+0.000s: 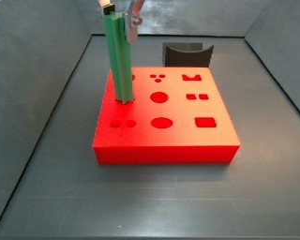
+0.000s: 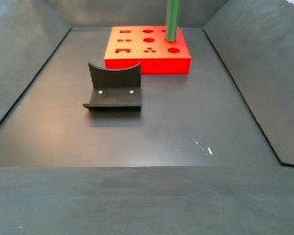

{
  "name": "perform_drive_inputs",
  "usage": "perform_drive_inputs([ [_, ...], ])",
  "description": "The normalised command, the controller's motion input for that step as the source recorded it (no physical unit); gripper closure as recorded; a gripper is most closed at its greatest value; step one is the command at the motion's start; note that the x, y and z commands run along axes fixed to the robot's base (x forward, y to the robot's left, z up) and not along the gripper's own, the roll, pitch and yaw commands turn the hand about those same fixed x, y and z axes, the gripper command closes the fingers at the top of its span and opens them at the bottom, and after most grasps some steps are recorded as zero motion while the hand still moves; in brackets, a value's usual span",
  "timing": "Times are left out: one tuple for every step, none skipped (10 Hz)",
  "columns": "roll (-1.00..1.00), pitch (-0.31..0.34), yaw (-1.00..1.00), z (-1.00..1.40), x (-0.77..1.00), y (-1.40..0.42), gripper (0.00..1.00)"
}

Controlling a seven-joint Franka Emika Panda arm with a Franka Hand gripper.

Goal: Insert the star object.

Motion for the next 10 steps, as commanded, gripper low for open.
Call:
perform_drive_inputs([
  [-0.02,-0.064,0.46,-0.07,0.0,0.02,1.0],
  [0.0,-0.043,0.34,-0.05,0.0,0.0,1.0],
  [0.0,0.0,0.02,0.0,0.0,0.0,1.0],
  [0.0,0.0,0.0,-0.02,0.0,0.0,1.0],
  [-0.08,-0.057,0.0,-0.73,0.03,0.0,1.0],
  [-0.09,-0.069,0.06,-0.95,0.08,0.0,1.0],
  [-0.11,-0.057,0.11,-0.93,0.15,0.0,1.0],
  [-0.12,-0.057,0.11,-0.92,0.15,0.0,1.0],
  [-0.09,-0.053,0.07,-0.97,0.17,0.0,1.0],
  [0.03,0.0,0.02,-0.9,0.24,0.0,1.0],
])
